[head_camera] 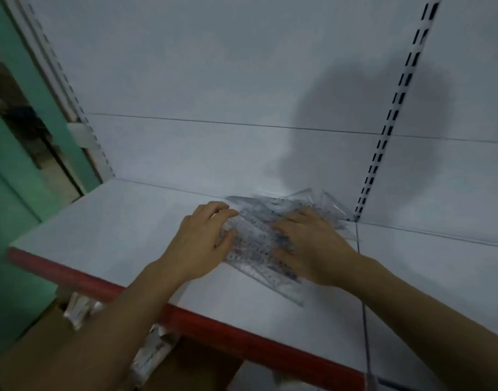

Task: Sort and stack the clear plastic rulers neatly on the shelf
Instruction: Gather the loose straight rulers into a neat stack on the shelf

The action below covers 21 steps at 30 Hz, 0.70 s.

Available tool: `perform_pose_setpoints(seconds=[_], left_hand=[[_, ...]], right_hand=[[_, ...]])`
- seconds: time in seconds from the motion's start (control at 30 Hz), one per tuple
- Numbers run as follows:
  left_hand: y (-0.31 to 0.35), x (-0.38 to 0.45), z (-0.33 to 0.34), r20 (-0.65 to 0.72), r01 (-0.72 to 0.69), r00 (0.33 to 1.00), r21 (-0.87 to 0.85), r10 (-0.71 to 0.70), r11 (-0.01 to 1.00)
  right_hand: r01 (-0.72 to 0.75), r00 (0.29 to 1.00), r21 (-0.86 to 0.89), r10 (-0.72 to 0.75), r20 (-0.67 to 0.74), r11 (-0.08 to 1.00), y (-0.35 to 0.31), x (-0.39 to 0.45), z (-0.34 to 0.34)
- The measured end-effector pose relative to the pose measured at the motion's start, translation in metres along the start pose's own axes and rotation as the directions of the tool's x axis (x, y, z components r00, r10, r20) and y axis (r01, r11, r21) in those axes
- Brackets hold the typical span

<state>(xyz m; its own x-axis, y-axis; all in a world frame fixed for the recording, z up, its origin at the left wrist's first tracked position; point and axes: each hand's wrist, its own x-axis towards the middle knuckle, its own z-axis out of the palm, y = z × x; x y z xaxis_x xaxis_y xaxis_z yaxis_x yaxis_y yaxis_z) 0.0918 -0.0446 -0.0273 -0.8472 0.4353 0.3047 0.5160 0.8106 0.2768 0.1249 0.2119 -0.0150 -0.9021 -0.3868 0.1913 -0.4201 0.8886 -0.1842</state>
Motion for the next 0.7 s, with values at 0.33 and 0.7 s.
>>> perform_pose_setpoints(seconds=[0.33, 0.7], left_hand=[[-0.056, 0.077, -0.005, 0.057, -0.337, 0.927, -0.310, 0.371, 0.889], [-0.070, 0.060, 0.012, -0.070, -0.562, 0.809, -0.383, 0.583, 0.733]], right_hand=[[-0.353, 0.934, -0.034, 0.351, -0.069, 0.935, -0.044, -0.001, 0.015], [-0.401, 0.884, -0.038, 0.375, -0.277, 0.915, -0.072, -0.015, 0.008]])
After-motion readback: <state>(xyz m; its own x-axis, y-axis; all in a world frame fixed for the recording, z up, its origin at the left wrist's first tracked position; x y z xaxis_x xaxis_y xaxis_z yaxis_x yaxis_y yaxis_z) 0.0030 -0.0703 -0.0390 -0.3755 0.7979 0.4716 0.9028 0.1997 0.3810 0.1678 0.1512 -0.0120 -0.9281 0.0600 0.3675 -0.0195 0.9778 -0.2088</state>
